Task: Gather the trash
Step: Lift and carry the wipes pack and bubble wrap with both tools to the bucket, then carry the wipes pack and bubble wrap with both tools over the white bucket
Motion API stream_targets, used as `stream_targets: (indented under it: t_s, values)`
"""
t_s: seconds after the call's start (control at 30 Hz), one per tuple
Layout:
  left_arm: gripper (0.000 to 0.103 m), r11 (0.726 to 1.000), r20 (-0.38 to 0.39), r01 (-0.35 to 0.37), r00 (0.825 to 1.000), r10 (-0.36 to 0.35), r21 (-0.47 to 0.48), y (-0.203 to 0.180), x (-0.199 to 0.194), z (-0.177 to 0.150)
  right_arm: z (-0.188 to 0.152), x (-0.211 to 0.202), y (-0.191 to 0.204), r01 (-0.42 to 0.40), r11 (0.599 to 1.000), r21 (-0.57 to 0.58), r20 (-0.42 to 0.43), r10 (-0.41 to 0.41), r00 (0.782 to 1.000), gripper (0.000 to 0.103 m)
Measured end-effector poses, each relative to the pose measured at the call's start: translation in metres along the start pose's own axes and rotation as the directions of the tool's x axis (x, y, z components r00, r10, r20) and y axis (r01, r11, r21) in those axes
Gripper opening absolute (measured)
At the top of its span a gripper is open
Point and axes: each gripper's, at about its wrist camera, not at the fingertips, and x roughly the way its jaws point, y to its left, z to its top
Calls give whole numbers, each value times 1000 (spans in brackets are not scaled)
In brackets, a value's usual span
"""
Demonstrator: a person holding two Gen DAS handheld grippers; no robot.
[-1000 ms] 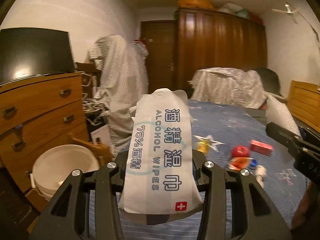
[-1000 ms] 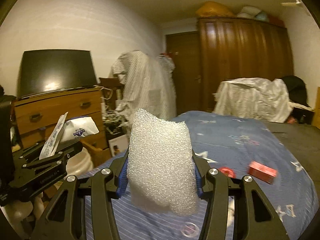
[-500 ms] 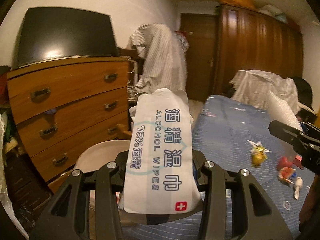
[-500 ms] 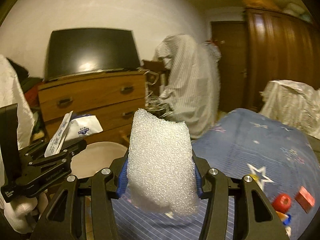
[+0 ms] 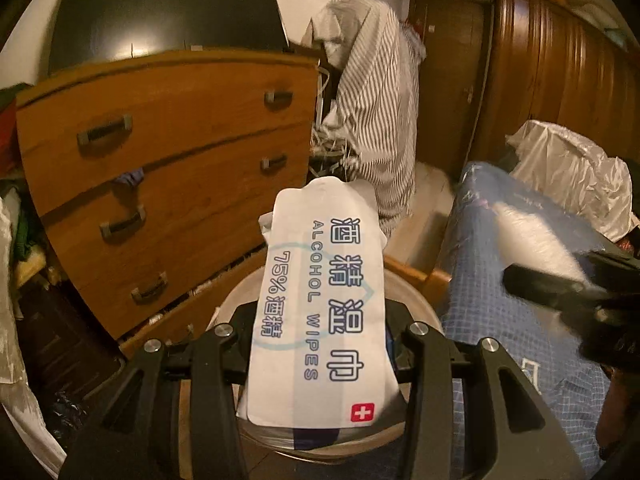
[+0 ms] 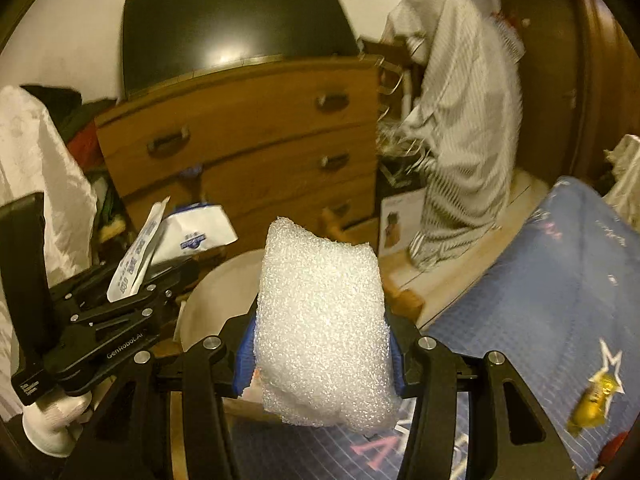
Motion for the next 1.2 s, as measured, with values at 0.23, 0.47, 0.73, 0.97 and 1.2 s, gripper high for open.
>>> stream_targets:
  t_s: [0.23, 0.47, 0.73, 0.97, 1.2]
  values:
    - [42, 1000, -104, -12, 995, 10, -25, 20, 40, -6, -3, 68, 12, -35, 999, 12, -138, 36, 990, 52]
    - [42, 999, -151, -32, 988, 27, -33, 34, 63, -9, -5, 96, 13, -43, 999, 22, -177, 46, 983, 52]
    - [42, 999, -162, -33, 986, 27, -33, 35, 70, -10, -11, 95, 4, -47, 999, 22, -181, 50, 982, 52]
    - [42, 999, -162, -33, 986, 28, -32, 33, 71, -10, -11, 94, 0, -46, 999, 26, -179, 50, 982, 52]
    - [42, 999, -162, -35, 986, 29, -36, 34, 73, -10, -10, 94, 0, -57, 998, 25, -180, 60, 982, 52]
